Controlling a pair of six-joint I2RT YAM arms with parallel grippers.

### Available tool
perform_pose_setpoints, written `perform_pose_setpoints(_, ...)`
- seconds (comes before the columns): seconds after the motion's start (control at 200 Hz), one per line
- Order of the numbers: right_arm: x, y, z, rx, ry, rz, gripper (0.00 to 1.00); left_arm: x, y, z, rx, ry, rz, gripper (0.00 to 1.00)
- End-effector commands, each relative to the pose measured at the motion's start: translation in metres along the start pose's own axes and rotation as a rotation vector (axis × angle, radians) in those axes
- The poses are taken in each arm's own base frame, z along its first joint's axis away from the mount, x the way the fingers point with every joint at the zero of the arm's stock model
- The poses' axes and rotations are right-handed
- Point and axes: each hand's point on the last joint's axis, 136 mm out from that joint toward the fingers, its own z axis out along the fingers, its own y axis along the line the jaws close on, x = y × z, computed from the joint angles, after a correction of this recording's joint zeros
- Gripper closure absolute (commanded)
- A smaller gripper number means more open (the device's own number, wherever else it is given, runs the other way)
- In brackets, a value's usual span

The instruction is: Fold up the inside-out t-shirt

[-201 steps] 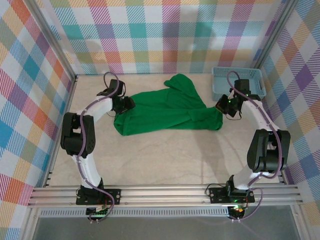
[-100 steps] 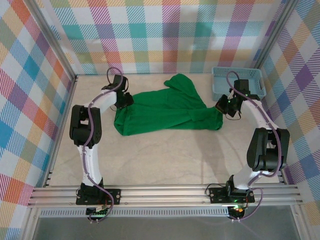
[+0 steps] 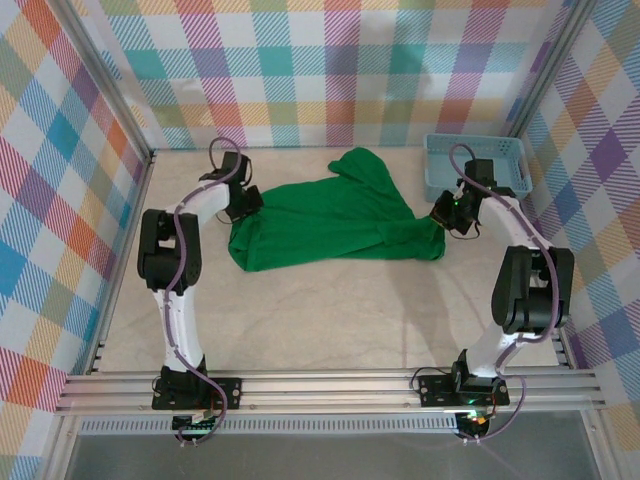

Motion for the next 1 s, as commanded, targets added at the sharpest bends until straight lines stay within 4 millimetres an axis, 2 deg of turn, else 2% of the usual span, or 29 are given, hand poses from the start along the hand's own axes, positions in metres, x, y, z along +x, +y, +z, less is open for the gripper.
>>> perform_pose_setpoints(0.0, -0.016, 0.004, 0.002, -0.004, -0.031, -0.024, 0.81, -0.019, -0.005, -0.042, 0.103, -0.072, -0.054, 1.0)
perform_pose_setpoints(0.105, -0.014, 0.001, 0.012, -0.003, -0.012, -0.018, 0.77, -0.023, -0.006, -0.06, 0.153, -0.103, -0.066, 1.0)
perform_pose_setpoints(0.165, -0.013, 0.001, 0.015, -0.005, -0.004, -0.017, 0.75, -0.023, -0.009, -0.063, 0.165, -0.102, -0.057, 1.0)
perform_pose_setpoints(0.26, -0.007, 0.001, 0.011, -0.02, -0.009, -0.015, 0.73, -0.021, -0.009, -0.06, 0.166, -0.088, -0.052, 1.0)
perform_pose_setpoints(0.385, -0.005, -0.004, 0.007, 0.011, -0.024, -0.039, 0.64, -0.017, -0.007, -0.054, 0.162, -0.071, -0.052, 1.0)
perform_pose_setpoints(0.455, -0.007, -0.006, 0.01, 0.033, -0.026, -0.058, 0.61, -0.017, -0.007, -0.052, 0.164, -0.067, -0.053, 1.0)
perform_pose_setpoints(0.605, -0.005, 0.008, 0.027, 0.075, 0.005, -0.127, 0.53, -0.015, -0.008, -0.051, 0.172, -0.062, -0.059, 1.0)
perform_pose_setpoints(0.73, -0.009, 0.012, 0.042, 0.12, 0.008, -0.139, 0.52, -0.015, -0.008, -0.051, 0.171, -0.06, -0.061, 1.0)
perform_pose_setpoints(0.89, -0.017, -0.001, 0.055, 0.234, 0.026, -0.133, 0.54, -0.011, -0.007, -0.05, 0.173, -0.056, -0.066, 1.0)
perform_pose_setpoints(0.995, -0.018, -0.005, 0.057, 0.286, 0.022, -0.145, 0.56, -0.011, -0.007, -0.05, 0.177, -0.057, -0.068, 1.0)
